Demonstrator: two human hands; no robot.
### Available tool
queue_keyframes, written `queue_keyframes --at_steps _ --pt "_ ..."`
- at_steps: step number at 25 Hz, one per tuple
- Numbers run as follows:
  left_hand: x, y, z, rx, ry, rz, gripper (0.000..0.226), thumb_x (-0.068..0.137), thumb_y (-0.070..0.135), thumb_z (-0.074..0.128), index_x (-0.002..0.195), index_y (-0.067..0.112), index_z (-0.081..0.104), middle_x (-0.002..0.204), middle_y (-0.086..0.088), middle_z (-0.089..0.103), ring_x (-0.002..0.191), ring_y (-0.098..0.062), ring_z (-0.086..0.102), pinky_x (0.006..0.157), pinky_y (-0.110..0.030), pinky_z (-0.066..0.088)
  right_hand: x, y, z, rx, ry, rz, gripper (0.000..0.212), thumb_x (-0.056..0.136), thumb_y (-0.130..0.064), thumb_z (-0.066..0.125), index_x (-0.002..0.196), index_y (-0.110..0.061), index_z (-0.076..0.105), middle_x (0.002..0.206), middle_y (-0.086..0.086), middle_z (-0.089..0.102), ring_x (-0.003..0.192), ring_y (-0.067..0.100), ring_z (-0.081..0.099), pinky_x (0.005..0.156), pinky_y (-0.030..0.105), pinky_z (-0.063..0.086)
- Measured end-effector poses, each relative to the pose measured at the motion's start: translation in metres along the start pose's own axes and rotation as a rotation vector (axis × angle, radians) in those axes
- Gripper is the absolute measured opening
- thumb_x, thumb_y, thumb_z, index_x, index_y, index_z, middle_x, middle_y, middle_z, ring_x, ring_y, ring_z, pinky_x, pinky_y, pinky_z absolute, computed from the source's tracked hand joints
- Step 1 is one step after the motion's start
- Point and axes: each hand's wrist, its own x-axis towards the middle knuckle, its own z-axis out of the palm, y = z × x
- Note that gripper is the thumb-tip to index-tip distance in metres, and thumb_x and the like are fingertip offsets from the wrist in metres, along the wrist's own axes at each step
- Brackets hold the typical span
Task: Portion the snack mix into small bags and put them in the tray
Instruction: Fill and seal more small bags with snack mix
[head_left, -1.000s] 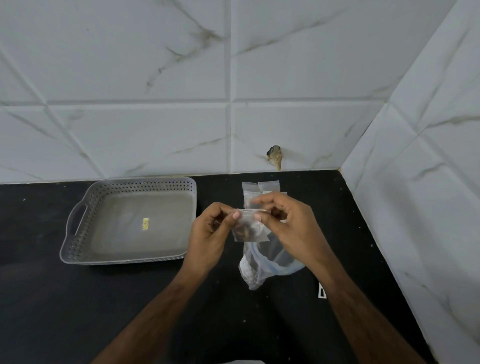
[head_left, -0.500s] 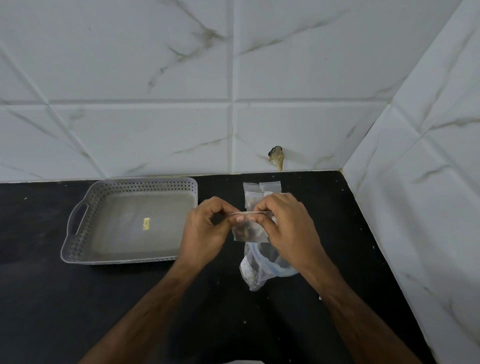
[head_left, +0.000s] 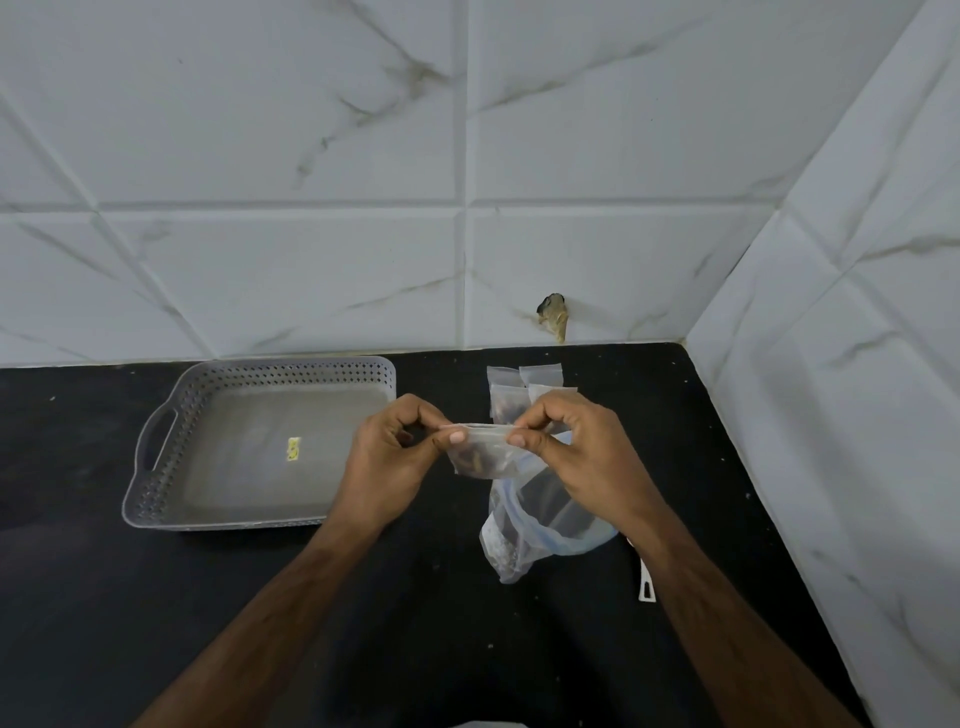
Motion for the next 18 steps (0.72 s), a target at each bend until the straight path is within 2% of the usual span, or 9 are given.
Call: queue_keyframes --at_steps 4,8,13,16,18 --pt "0.002 0.008 -0.001 0.117 -0.05 0.1 0.007 0.085 0.023 0.075 0.088 0.018 0.071 0.089 0.005 0.071 0.085 -0.008 0.066 0.074 -0.01 0.046 0.001 0.0 0.004 0.023 0.069 0.001 0.006 0.092 -0.022 0.07 0.086 -0.023 0.069 0.085 -0.015 0.065 0.088 0.008 0.061 0.075 0.015 0.048" --pt "0.004 0.011 0.008 0.162 -0.065 0.143 0.009 0.086 0.01 0.078 0.091 0.015 0.073 0.089 0.006 0.07 0.083 -0.013 0.066 0.071 -0.015 0.049 0.0 -0.005 0.007 0.082 0.089 -0.042 0.004 0.093 -0.02 0.069 0.09 -0.021 0.066 0.091 -0.012 0.063 0.091 0.009 0.06 0.077 0.015 0.049" --pt "0.001 0.014 0.017 -0.043 -0.049 0.07 0.008 0.087 0.006 0.076 0.091 0.012 0.071 0.085 0.0 0.07 0.078 -0.014 0.066 0.068 -0.021 0.052 0.001 -0.009 0.011 0.026 0.112 -0.123 0.007 0.09 -0.018 0.072 0.093 -0.018 0.066 0.094 -0.01 0.063 0.094 0.009 0.059 0.079 0.012 0.046" --pt "-0.005 0.019 0.025 -0.339 -0.049 -0.041 0.01 0.088 0.009 0.074 0.096 0.005 0.068 0.088 -0.009 0.07 0.079 -0.021 0.067 0.068 -0.031 0.057 0.001 -0.012 0.014 0.145 0.149 -0.123 0.006 0.089 -0.016 0.071 0.092 -0.014 0.066 0.09 -0.006 0.064 0.091 0.014 0.061 0.077 0.013 0.046" --pt "-0.008 0.02 0.029 -0.467 -0.033 -0.081 0.015 0.087 0.014 0.076 0.097 0.006 0.068 0.089 -0.009 0.069 0.081 -0.019 0.065 0.068 -0.029 0.057 0.001 -0.013 0.016 0.274 0.163 -0.084 0.007 0.088 -0.018 0.068 0.093 -0.013 0.067 0.089 -0.004 0.066 0.091 0.018 0.063 0.078 0.02 0.051"
